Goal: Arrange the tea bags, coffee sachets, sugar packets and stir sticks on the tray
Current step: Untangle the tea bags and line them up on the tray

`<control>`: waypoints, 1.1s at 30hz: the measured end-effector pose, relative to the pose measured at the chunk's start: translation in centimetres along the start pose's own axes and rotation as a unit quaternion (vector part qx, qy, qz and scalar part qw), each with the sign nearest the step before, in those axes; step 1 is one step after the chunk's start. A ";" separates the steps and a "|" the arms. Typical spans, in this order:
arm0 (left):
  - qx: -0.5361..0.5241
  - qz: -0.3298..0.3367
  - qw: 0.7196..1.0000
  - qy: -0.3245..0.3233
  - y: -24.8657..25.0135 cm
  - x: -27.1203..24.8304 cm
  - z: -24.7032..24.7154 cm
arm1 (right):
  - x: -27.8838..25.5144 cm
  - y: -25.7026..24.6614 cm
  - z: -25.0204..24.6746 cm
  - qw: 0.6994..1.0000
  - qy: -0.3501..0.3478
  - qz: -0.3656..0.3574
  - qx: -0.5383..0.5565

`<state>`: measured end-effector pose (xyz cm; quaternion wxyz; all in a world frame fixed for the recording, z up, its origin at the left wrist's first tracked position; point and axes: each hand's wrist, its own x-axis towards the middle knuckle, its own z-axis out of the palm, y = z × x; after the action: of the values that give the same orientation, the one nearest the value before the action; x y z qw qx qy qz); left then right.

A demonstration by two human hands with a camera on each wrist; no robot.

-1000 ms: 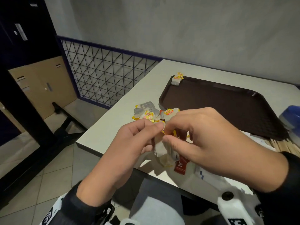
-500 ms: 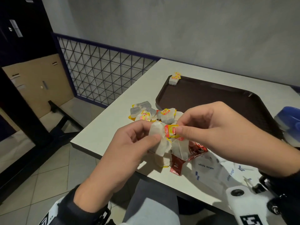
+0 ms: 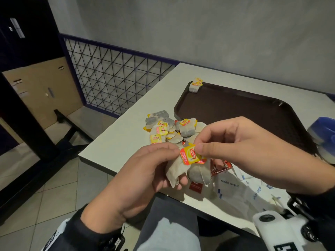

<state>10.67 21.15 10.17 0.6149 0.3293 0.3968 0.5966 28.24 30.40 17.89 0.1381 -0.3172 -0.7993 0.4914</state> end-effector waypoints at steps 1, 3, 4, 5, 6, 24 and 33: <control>0.018 -0.003 1.000 -0.006 0.1 0.0 0.0 | 0.0 0.0 0.0 1.000 -0.008 0.001 -0.007; 0.047 -0.002 0.999 -0.014 0.1 -0.2 0.0 | 0.0 -0.1 0.0 1.000 -0.020 0.004 -0.019; 0.061 0.000 0.998 -0.017 0.2 -0.2 -0.1 | 0.0 -0.2 0.0 0.999 -0.026 0.006 -0.026; 0.079 0.005 0.997 -0.018 0.2 -0.3 -0.1 | 0.0 -0.3 0.0 0.999 -0.030 0.007 -0.031; 0.096 0.013 0.995 -0.020 0.3 -0.4 -0.1 | 0.1 -0.3 0.0 0.999 -0.032 0.006 -0.037; 0.170 0.091 0.981 0.016 -0.3 -0.8 -0.2 | -0.1 0.2 -0.3 0.993 0.041 -0.053 -0.102; 0.080 0.097 0.984 0.128 -0.3 0.1 -0.3 | -2.1 -1.1 -1.1 0.992 0.041 -0.090 -0.082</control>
<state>10.49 21.20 9.77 0.4693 0.3354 0.4853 0.6570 29.99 29.49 19.61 0.1884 -0.2743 -0.8556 0.3965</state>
